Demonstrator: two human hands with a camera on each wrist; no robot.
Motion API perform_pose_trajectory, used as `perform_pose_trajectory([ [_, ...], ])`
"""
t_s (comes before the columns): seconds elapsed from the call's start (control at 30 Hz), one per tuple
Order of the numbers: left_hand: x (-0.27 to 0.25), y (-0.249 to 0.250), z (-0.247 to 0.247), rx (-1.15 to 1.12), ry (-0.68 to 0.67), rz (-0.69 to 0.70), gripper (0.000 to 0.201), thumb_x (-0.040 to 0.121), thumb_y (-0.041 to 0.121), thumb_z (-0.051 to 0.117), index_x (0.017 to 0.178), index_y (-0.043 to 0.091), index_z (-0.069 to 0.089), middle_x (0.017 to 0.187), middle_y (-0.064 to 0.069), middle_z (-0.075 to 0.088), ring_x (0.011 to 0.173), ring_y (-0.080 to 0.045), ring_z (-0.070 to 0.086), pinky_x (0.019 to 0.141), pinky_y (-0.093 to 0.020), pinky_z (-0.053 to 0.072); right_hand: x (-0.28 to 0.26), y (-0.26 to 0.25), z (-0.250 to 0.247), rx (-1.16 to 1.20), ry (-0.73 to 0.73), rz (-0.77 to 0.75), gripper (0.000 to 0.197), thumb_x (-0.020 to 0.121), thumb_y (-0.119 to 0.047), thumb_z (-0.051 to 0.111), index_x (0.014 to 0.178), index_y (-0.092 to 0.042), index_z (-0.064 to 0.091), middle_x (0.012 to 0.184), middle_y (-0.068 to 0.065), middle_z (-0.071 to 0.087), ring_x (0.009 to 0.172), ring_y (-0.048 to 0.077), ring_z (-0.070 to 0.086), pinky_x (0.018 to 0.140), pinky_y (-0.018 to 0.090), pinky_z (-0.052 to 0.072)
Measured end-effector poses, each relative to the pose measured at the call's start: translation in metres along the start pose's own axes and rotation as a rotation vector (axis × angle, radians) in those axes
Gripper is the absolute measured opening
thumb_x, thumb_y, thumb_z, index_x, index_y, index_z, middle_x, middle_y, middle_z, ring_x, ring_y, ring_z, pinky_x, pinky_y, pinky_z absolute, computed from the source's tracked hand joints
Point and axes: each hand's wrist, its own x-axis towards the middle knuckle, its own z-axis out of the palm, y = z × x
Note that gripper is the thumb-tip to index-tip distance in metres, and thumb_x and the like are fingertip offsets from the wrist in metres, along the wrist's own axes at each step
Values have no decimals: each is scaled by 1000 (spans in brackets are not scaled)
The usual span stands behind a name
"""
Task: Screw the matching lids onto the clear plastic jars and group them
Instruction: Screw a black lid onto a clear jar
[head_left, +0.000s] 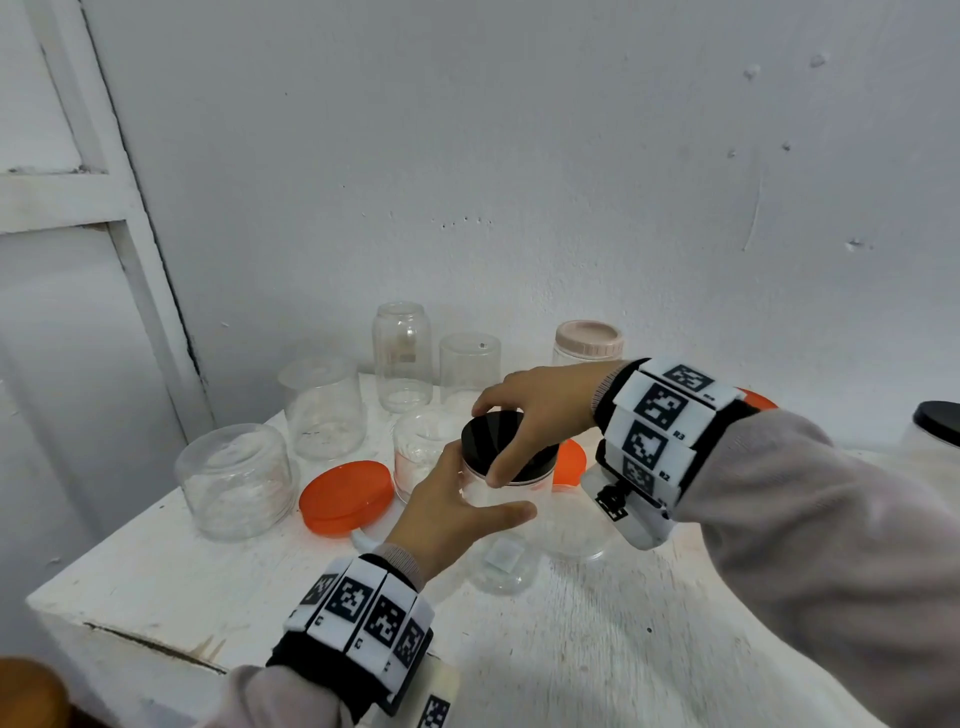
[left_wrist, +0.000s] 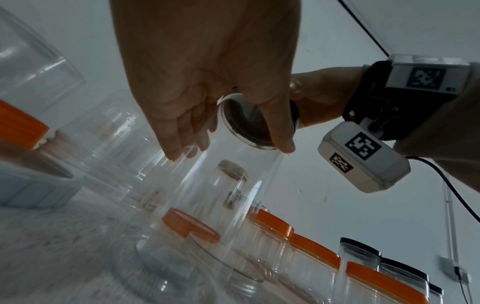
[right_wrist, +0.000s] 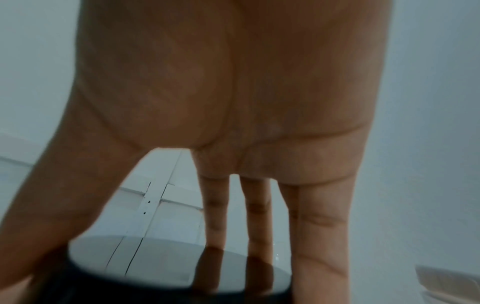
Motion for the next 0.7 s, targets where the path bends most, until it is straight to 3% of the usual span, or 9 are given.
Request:
perform_pose_trajectory([
  [0.07, 0, 0, 0, -8, -5, -3, 75, 67, 34, 85, 127, 38, 39, 117, 29, 49, 108, 9, 46, 81, -10, 36, 2, -3, 4, -27, 28, 28, 77, 69, -72, 65, 131, -31, 43, 119, -8, 48, 80, 8, 57, 78, 31, 49],
  [0.13, 0, -1, 0, -17, -5, -10, 75, 67, 33, 85, 128, 35, 41, 122, 24, 52, 113, 3, 47, 84, -14, 36, 3, -6, 6, -56, 57, 52, 78, 70, -76, 59, 128, -26, 44, 113, -5, 50, 68, 6, 52, 66, 28, 45],
  [0.2, 0, -1, 0, -13, -4, -10, 76, 67, 33, 85, 129, 34, 41, 122, 22, 52, 113, 4, 47, 84, -13, 36, 3, -5, 6, -57, 52, 56, 81, 70, -76, 60, 132, -27, 42, 117, -4, 50, 79, 10, 55, 71, 29, 45],
  [0.27, 0, 1, 0, -15, 1, -6, 78, 67, 33, 85, 130, 34, 40, 122, 23, 51, 112, 5, 47, 85, -14, 37, 2, -3, 4, -33, 7, 23, 83, 70, -68, 67, 140, -36, 35, 132, -7, 44, 108, 14, 50, 91, 36, 46],
  [0.33, 0, 0, 0, -16, 8, -9, 80, 67, 33, 85, 132, 32, 39, 125, 20, 51, 116, -1, 47, 92, -18, 35, 1, -2, 1, -16, -33, -31, 83, 72, -56, 73, 142, -45, 30, 138, -10, 37, 124, 16, 41, 102, 42, 42],
  [0.47, 0, 0, 0, -8, 3, -5, 76, 67, 33, 85, 127, 36, 39, 118, 26, 50, 109, 6, 47, 84, -13, 36, 3, -2, 2, -25, -12, -53, 75, 74, -60, 69, 139, -44, 36, 126, -12, 39, 119, 16, 43, 98, 39, 45],
  [0.6, 0, -1, 0, -15, -7, -11, 77, 68, 32, 85, 132, 33, 42, 122, 24, 51, 114, -1, 46, 88, -17, 36, 7, -7, 10, -95, 75, 37, 79, 73, -78, 53, 135, -29, 42, 124, -3, 46, 96, 16, 51, 73, 30, 46],
  [0.63, 0, -1, 0, -12, -9, -11, 78, 68, 33, 84, 132, 33, 41, 121, 24, 50, 114, -1, 46, 89, -18, 36, 7, -8, 10, -103, 76, 45, 81, 73, -78, 53, 136, -29, 41, 126, -2, 46, 99, 17, 52, 75, 30, 46],
  [0.7, 0, -1, 0, -4, -6, -5, 75, 67, 33, 85, 128, 36, 41, 118, 26, 50, 111, 5, 47, 85, -13, 37, 5, -8, 7, -70, 30, 22, 81, 73, -72, 60, 142, -37, 32, 134, -4, 41, 116, 19, 47, 91, 36, 46],
])
